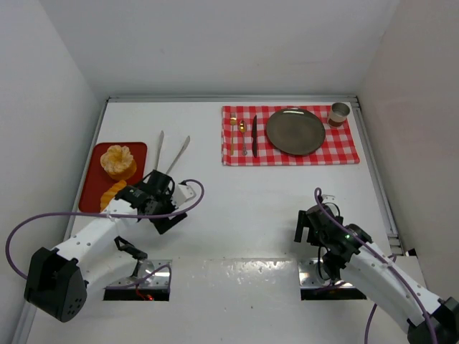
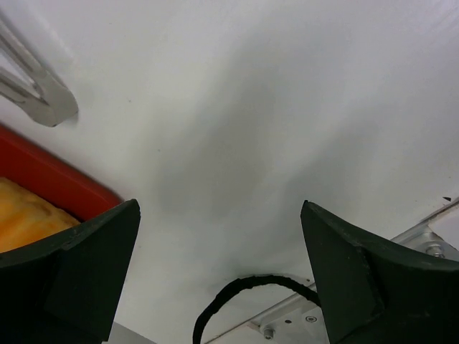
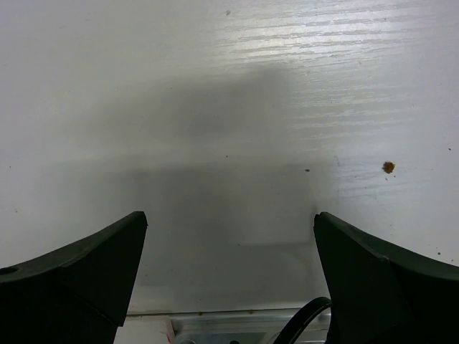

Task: Place the bread

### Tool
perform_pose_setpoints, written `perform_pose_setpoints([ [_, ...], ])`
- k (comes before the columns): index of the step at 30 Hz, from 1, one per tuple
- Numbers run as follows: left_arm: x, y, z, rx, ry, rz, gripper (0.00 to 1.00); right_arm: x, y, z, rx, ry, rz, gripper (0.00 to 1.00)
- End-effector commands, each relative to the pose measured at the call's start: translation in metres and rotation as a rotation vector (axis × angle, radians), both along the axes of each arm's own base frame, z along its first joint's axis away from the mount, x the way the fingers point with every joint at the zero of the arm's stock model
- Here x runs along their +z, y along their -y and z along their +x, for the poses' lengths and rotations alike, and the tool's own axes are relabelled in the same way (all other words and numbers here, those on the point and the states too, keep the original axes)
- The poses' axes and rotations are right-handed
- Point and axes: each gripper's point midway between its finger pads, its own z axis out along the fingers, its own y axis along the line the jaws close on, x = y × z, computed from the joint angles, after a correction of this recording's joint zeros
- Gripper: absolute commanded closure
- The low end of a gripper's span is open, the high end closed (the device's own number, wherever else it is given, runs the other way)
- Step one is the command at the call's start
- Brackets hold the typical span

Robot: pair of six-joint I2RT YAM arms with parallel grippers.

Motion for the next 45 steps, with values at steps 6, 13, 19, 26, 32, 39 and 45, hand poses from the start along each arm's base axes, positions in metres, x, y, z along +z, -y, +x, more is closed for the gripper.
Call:
perform_pose_setpoints([
  [6, 0.108, -0.002, 0.082, 0.260, 0.343, -0.122, 0.00, 0.019, 0.000, 0.017, 0.022, 0.047, -0.039, 0.01],
  [13, 0.102, -0.016, 0.165, 0.476, 0.015, -0.223, 0.00, 0.024, -0.016, 0.028, 0.063, 0.039, -0.012, 0.01],
  [19, 0.071, -0.024, 0.229, 0.506, 0.053, -0.237, 0.00, 0.025, -0.021, 0.032, 0.090, 0.026, -0.014, 0.01],
  [26, 0.030, -0.039, 0.249, 0.561, 0.030, -0.192, 0.00, 0.021, -0.020, 0.031, 0.093, 0.005, -0.026, 0.01],
  [32, -0.017, -0.040, 0.235, 0.550, -0.064, -0.153, 0.00, 0.022, -0.021, 0.032, 0.100, -0.001, -0.032, 0.01],
  [39, -0.044, -0.028, 0.224, 0.482, -0.088, -0.142, 0.02, 0.023, -0.021, 0.034, 0.101, -0.008, -0.038, 0.01],
  [45, -0.056, -0.035, 0.217, 0.518, -0.110, -0.099, 0.30, 0.024, -0.021, 0.033, 0.098, -0.005, -0.039, 0.01],
])
